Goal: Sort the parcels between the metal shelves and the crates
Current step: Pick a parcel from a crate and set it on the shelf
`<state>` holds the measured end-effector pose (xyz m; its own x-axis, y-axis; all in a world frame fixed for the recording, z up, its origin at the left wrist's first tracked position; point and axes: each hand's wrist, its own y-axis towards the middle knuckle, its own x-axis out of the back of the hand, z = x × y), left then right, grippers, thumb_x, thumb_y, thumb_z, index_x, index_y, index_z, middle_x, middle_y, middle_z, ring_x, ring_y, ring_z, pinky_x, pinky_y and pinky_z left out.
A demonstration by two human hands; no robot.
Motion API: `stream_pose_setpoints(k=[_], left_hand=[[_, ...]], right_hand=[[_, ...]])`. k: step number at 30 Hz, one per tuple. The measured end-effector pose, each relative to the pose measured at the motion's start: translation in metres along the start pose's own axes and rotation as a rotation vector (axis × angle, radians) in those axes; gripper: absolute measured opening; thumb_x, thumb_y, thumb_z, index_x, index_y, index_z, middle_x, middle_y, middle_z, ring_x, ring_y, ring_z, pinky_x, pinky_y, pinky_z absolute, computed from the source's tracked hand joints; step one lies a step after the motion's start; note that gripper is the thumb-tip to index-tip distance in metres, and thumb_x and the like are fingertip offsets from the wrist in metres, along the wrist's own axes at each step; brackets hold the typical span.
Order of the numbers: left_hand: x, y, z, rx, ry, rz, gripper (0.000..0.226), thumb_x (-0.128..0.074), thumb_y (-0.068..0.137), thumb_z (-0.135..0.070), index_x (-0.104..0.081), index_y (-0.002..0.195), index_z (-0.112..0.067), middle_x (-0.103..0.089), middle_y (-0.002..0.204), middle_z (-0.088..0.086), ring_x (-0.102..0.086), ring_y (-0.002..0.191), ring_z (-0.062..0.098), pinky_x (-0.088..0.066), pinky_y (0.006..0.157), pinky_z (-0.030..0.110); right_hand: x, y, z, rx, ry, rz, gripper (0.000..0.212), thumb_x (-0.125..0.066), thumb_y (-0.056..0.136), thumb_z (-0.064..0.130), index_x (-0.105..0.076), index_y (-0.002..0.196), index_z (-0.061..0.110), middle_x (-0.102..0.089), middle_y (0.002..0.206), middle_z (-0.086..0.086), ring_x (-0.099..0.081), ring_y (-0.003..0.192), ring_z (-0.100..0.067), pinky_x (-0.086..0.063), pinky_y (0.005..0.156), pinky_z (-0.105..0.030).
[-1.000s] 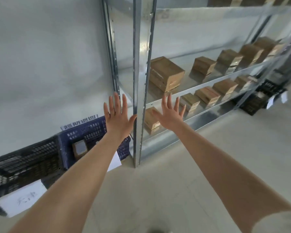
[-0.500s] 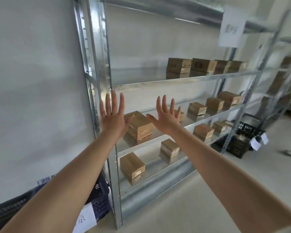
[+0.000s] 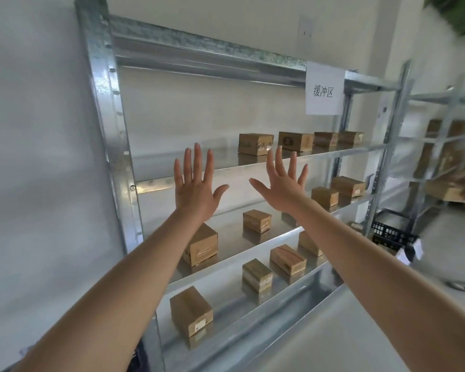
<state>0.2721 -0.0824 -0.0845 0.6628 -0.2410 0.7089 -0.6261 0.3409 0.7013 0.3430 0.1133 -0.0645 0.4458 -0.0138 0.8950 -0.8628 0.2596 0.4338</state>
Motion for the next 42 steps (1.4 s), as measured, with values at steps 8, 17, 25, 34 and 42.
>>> stream_pose_setpoints(k=[8, 17, 25, 34, 42], left_hand=[[-0.033, 0.07, -0.024, -0.017, 0.026, -0.042, 0.084, -0.014, 0.094, -0.068, 0.028, 0.15, -0.021, 0.028, 0.16, 0.012, 0.022, 0.148, 0.033, 0.019, 0.115, 0.049], [-0.088, 0.166, -0.046, -0.05, 0.09, -0.077, 0.082, -0.014, 0.096, -0.065, 0.034, 0.144, -0.019, 0.031, 0.158, 0.013, 0.023, 0.148, 0.033, 0.012, 0.118, 0.052], [-0.131, 0.243, -0.12, -0.022, 0.108, -0.085, 0.084, -0.011, 0.094, -0.068, 0.032, 0.147, -0.019, 0.03, 0.159, 0.012, 0.023, 0.148, 0.032, 0.014, 0.118, 0.051], [-0.173, 0.306, -0.188, 0.086, 0.188, -0.059, 0.086, -0.01, 0.094, -0.069, 0.032, 0.148, -0.017, 0.033, 0.158, 0.011, 0.026, 0.147, 0.031, 0.015, 0.118, 0.05], [-0.209, 0.342, -0.206, 0.148, 0.275, 0.017, 0.086, -0.006, 0.091, -0.071, 0.039, 0.141, -0.016, 0.034, 0.157, 0.011, 0.026, 0.147, 0.03, 0.016, 0.117, 0.049]], right_hand=[[-0.008, 0.066, -0.037, 0.01, -0.002, -0.036, 0.085, -0.016, 0.095, 0.072, 0.028, 0.153, 0.028, 0.035, 0.16, 0.002, 0.033, 0.146, -0.033, 0.022, 0.113, -0.057], [-0.027, 0.162, -0.091, -0.011, -0.036, -0.074, 0.085, -0.016, 0.096, 0.072, 0.028, 0.153, 0.026, 0.036, 0.16, 0.002, 0.034, 0.145, -0.032, 0.027, 0.108, -0.054], [-0.035, 0.242, -0.164, 0.035, -0.001, -0.104, 0.086, -0.02, 0.096, 0.072, 0.027, 0.153, 0.028, 0.033, 0.161, 0.004, 0.032, 0.146, -0.031, 0.027, 0.106, -0.052], [-0.075, 0.321, -0.263, 0.136, 0.073, -0.069, 0.087, -0.02, 0.094, 0.073, 0.024, 0.154, 0.028, 0.033, 0.161, 0.004, 0.032, 0.147, -0.032, 0.021, 0.113, -0.053], [-0.112, 0.385, -0.288, 0.252, 0.105, -0.016, 0.088, -0.018, 0.094, 0.074, 0.026, 0.154, 0.026, 0.035, 0.16, 0.0, 0.03, 0.147, -0.033, 0.02, 0.114, -0.055]])
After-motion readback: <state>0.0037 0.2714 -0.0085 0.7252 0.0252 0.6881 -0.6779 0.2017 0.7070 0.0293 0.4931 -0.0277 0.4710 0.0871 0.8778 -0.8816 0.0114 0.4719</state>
